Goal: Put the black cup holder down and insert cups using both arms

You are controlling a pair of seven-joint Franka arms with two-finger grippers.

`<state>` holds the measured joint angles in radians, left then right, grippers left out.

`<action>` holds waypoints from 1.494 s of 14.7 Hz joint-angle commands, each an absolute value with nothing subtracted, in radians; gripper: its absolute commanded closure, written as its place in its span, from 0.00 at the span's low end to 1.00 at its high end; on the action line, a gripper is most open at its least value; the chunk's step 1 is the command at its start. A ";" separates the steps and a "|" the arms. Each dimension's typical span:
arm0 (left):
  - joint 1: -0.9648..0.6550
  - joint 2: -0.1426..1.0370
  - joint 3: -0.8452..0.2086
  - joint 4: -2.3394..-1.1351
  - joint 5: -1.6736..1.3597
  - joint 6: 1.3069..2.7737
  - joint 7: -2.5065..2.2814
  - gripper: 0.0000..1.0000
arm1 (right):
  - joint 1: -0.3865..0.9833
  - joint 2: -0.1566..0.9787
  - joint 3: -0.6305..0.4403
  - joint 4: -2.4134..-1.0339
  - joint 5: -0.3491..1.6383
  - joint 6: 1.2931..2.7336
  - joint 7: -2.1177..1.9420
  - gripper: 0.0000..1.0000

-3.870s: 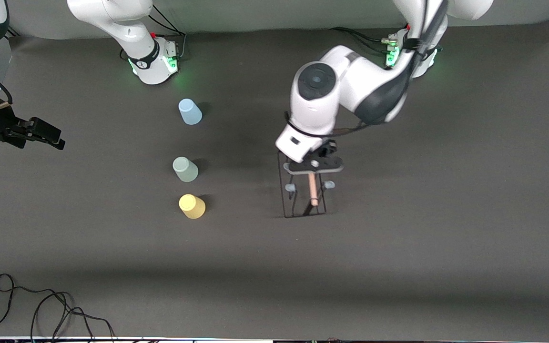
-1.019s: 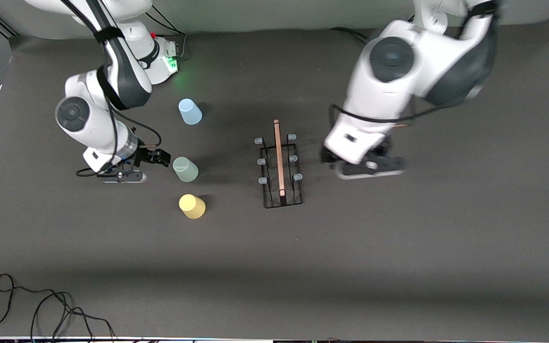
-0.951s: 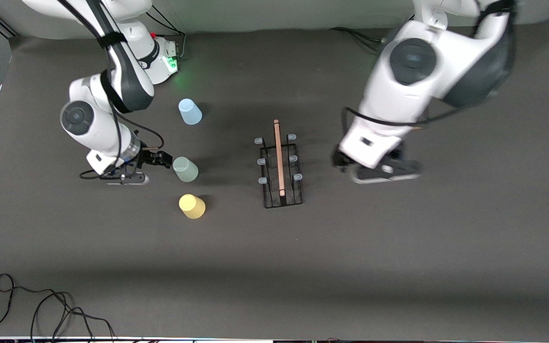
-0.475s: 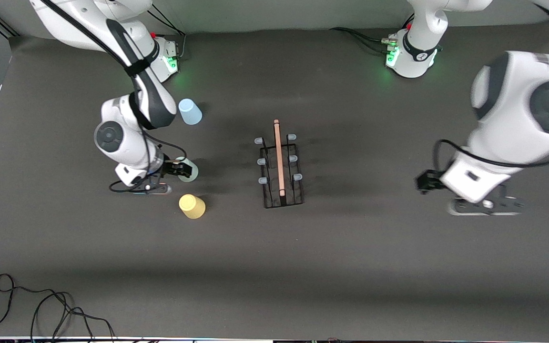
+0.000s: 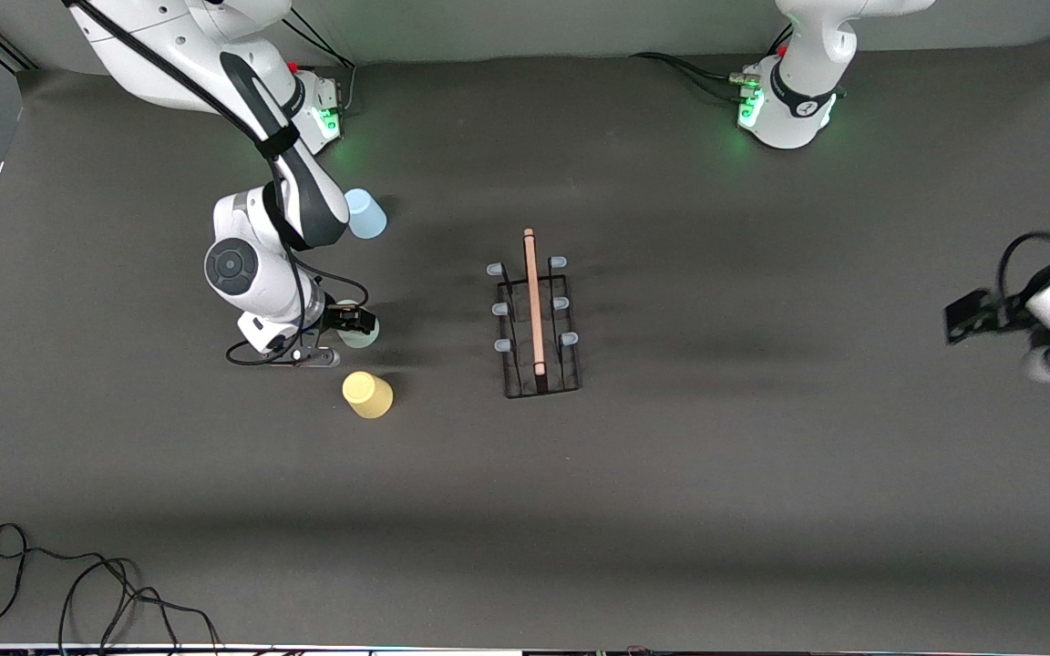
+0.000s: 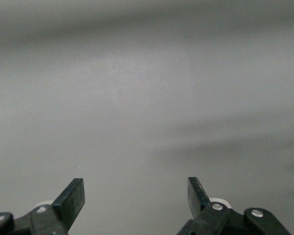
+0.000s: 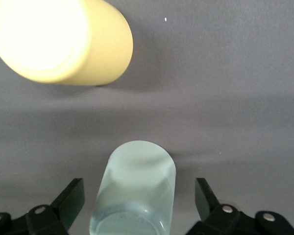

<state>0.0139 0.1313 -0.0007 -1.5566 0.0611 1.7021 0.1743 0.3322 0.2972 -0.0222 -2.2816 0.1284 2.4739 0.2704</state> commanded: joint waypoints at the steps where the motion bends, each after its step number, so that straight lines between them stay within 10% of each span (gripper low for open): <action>1: 0.069 -0.007 -0.014 -1.706 0.058 1.717 0.261 0.10 | 0.337 0.282 -0.026 -2.306 0.141 2.493 0.279 0.00; 3: 0.077 -0.021 -0.012 -1.707 0.023 1.712 0.249 0.04 | 0.337 0.279 -0.026 -2.306 0.141 2.493 0.281 0.11; 7: 0.064 -0.012 -0.020 -1.707 0.026 1.726 0.121 0.00 | 0.339 0.273 -0.026 -2.303 0.141 2.487 0.273 0.96; 22: 0.064 -0.018 -0.017 -1.678 -0.066 1.735 0.046 0.00 | 0.494 0.179 -0.017 -1.996 0.377 2.161 0.623 1.00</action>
<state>0.0647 -0.0245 -0.0195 -1.6922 -0.0573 1.7285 0.0422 0.4739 0.1653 -0.0106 -2.0453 0.3552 2.1994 0.5619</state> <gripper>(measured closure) 0.000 0.352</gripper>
